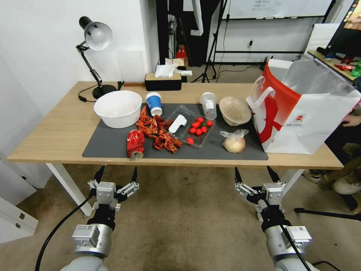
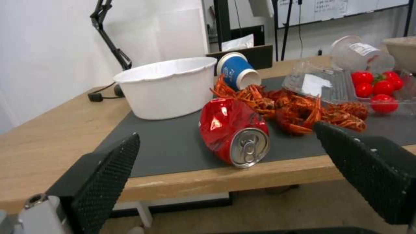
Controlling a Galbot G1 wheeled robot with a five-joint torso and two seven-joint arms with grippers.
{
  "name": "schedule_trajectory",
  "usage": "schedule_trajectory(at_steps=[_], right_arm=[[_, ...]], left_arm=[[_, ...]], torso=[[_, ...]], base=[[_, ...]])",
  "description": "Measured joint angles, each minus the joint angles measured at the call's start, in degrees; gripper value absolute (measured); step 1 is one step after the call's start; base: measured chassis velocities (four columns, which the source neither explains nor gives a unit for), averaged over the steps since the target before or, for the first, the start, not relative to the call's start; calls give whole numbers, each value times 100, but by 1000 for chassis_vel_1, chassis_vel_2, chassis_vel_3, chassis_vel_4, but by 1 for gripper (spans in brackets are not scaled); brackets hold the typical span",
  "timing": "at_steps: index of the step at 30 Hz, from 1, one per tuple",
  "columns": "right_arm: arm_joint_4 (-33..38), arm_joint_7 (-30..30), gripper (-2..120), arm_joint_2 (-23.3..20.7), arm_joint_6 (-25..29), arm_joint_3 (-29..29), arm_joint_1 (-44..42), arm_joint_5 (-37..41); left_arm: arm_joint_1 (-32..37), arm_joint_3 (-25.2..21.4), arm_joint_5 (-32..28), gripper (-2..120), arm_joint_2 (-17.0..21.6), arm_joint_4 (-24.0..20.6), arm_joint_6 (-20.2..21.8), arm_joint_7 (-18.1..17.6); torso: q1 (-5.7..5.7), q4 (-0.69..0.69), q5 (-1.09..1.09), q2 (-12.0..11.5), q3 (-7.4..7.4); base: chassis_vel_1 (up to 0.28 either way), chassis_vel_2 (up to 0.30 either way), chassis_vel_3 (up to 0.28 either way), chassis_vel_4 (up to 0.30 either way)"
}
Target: Pick up the trash from the table and place it into the takeout bag.
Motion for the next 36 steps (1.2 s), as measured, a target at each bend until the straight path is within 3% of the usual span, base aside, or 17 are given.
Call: schedule_trajectory(at_steps=[9,15,16,17,18,19,30,36], right_arm=[[0,-3,100,0,0,0,2,2],[-212,-389,100,201,-48,54,339,267],[-255,-482,100,255,-40,83,533,342],[-391,-724,100,333,-43,141,748,557],[-424,-805,100,341,-41,192,838,654],[-457,-868,100,335,-41,259,908,753],[-530,-874,100,213,-42,379,937,895],[-585,-468,100,114,-246,354,1052,896]], left_arm=[[-2,0,-1,100,0,0,1,-2],[-348,-86,-472,100,-4,1,370,-505],[-463,-117,-655,100,-1,0,533,-664],[-488,-129,-705,100,12,-1,556,-679],[-488,-142,-721,100,16,-4,560,-684],[-488,-150,-737,100,21,-3,563,-685],[-412,-169,-705,100,16,-24,525,-674],[-348,-189,-669,100,29,-50,534,-656]], torso=[[0,0,0,0,0],[-1,-2,1,0,0],[1,2,-11,0,1],[2,-3,4,-1,1],[2,4,8,0,1],[2,0,-3,0,1],[1,0,0,0,1],[0,0,0,0,0]], base=[[0,0,0,0],[0,0,0,0],[0,0,0,0],[0,0,0,0],[0,0,0,0],[0,0,0,0],[0,0,0,0],[0,0,0,0]])
